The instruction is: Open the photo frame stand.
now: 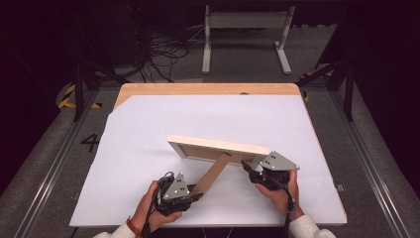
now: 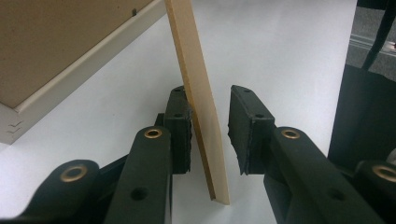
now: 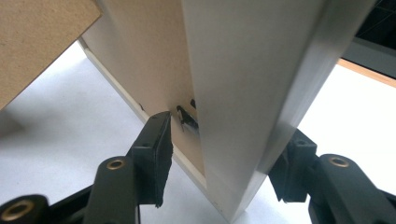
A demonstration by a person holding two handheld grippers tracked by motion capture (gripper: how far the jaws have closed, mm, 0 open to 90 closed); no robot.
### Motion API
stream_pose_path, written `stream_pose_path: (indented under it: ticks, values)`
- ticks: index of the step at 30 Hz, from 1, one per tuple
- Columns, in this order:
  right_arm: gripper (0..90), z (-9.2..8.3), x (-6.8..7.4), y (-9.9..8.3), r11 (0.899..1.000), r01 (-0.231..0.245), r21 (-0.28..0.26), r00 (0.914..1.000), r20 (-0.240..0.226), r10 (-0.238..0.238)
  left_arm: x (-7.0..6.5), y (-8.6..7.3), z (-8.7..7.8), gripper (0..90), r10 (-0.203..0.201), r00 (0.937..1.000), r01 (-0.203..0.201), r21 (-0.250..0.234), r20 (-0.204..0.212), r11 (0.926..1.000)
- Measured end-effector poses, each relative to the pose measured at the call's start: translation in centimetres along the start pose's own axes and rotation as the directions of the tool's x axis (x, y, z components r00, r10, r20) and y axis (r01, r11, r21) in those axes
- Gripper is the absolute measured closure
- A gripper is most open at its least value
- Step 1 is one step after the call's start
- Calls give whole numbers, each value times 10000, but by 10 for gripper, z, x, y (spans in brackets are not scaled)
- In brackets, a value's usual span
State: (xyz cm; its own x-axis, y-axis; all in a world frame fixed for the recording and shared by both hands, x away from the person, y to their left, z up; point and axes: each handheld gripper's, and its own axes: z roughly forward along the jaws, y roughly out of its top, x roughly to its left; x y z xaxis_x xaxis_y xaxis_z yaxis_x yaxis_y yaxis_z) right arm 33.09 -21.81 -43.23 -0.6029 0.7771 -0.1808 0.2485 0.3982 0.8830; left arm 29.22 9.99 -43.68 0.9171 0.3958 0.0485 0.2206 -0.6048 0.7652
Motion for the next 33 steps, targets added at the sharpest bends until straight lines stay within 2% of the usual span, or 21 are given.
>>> stream_pose_path:
  ticks: [6,15,23,33]
  values:
    - [470,-3,0,1,9999,10,-110,10000,-38,-11,-1,-2,2,681,90,10000,-91,199,29,9998]
    - [464,-7,-2,1,9998,-62,-167,10000,-26,62,-3,-6,-2,665,-53,10000,52,209,52,9998]
    - [457,-12,-4,1,9996,-73,-260,10000,-5,72,-4,-9,-5,658,-20,10000,17,284,83,9996]
    - [435,-15,-6,0,9997,-12,-260,10000,-6,12,-3,-12,-13,651,-58,9999,57,87,110,9999]
